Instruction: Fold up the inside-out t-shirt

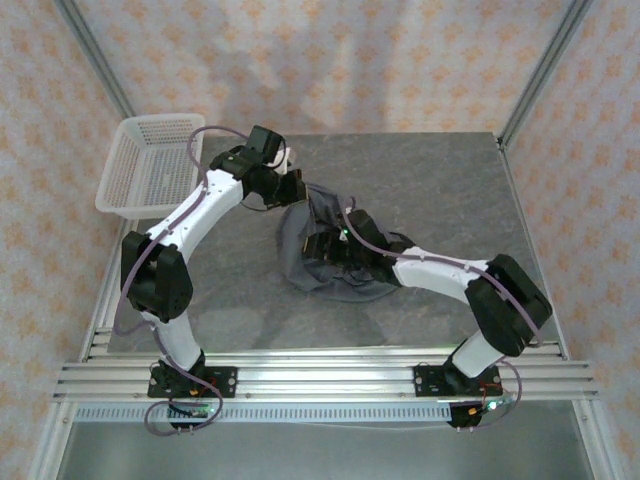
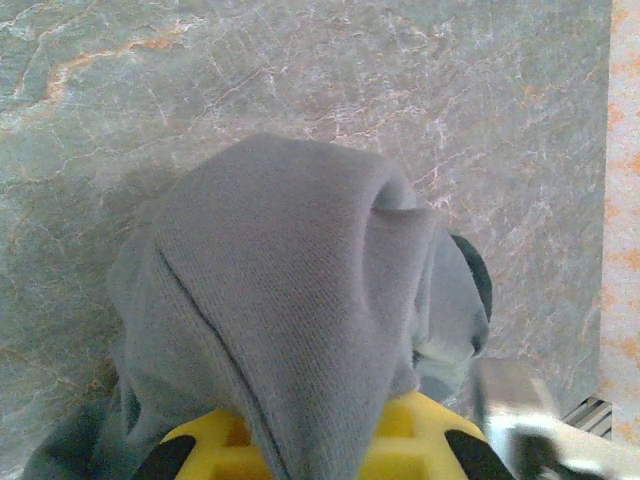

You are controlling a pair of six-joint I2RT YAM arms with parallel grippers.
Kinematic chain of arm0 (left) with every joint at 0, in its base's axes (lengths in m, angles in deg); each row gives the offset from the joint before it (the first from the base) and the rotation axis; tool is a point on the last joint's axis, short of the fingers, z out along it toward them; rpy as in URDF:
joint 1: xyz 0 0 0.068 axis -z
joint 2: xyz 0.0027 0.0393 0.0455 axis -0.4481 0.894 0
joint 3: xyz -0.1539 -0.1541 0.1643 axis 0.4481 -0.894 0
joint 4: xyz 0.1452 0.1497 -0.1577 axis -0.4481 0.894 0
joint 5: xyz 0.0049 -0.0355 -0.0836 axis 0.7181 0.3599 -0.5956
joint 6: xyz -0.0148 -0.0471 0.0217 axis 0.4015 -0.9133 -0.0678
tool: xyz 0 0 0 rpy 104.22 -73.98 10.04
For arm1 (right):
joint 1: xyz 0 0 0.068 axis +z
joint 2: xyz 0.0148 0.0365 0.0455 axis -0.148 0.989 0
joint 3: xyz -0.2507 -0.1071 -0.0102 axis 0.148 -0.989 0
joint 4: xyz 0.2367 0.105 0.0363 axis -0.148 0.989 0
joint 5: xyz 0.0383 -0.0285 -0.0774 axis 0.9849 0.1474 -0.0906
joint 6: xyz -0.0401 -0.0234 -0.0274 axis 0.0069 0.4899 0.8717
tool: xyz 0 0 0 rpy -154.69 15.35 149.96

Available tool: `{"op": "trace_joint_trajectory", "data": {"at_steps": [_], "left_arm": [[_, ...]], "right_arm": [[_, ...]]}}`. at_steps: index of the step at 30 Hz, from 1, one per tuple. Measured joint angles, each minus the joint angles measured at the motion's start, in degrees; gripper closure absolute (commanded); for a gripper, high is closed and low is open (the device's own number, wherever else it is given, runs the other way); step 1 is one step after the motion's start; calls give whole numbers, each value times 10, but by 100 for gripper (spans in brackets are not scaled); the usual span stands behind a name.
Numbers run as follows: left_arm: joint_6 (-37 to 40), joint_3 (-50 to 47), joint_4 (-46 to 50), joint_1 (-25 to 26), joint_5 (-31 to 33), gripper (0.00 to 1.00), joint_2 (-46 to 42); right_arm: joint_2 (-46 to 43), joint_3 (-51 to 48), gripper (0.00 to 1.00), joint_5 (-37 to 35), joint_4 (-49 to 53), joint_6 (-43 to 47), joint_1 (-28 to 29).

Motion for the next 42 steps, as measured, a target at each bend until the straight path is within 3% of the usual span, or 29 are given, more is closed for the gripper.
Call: {"op": "trace_joint_trajectory", "data": {"at_steps": [5, 9, 13, 17, 19, 20, 22, 23, 26, 32, 35, 39, 42], "left_arm": [[2, 0, 6, -1, -4, 100, 0], [2, 0, 6, -1, -5, 100, 0], [3, 0, 6, -1, -8, 100, 0], [9, 0, 6, -1, -19, 100, 0], [15, 0, 8, -1, -19, 100, 0], [19, 0, 10, -2, -18, 100, 0], [22, 0, 14, -5, -18, 100, 0], [24, 0, 15, -9, -18, 98, 0], [36, 0, 21, -27, -13, 80, -1], [80, 19, 35, -75, 17, 76, 27], [89, 31, 28, -80, 19, 64, 69], [92, 27, 27, -80, 19, 48, 80], [90, -14, 18, -90, 33, 44, -7]], "right_arm": [[-39, 11, 39, -102, 24, 178, 17], [-10, 46, 38, -101, 74, 290, 18], [48, 83, 40, -91, 89, 334, 18], [95, 104, 55, -107, 90, 349, 18], [115, 122, 77, -127, 93, 358, 18], [118, 128, 91, -135, 94, 358, 18], [115, 133, 100, -144, 95, 363, 18], [112, 133, 100, -143, 95, 363, 18], [79, 131, 100, -115, 119, 368, 18], [-76, 136, 100, 31, 196, 325, 18], [-109, 181, 100, 83, 235, 269, 18], [-102, 237, 100, 85, 273, 177, 10], [-92, 254, 100, 59, 289, 108, -8]]}}
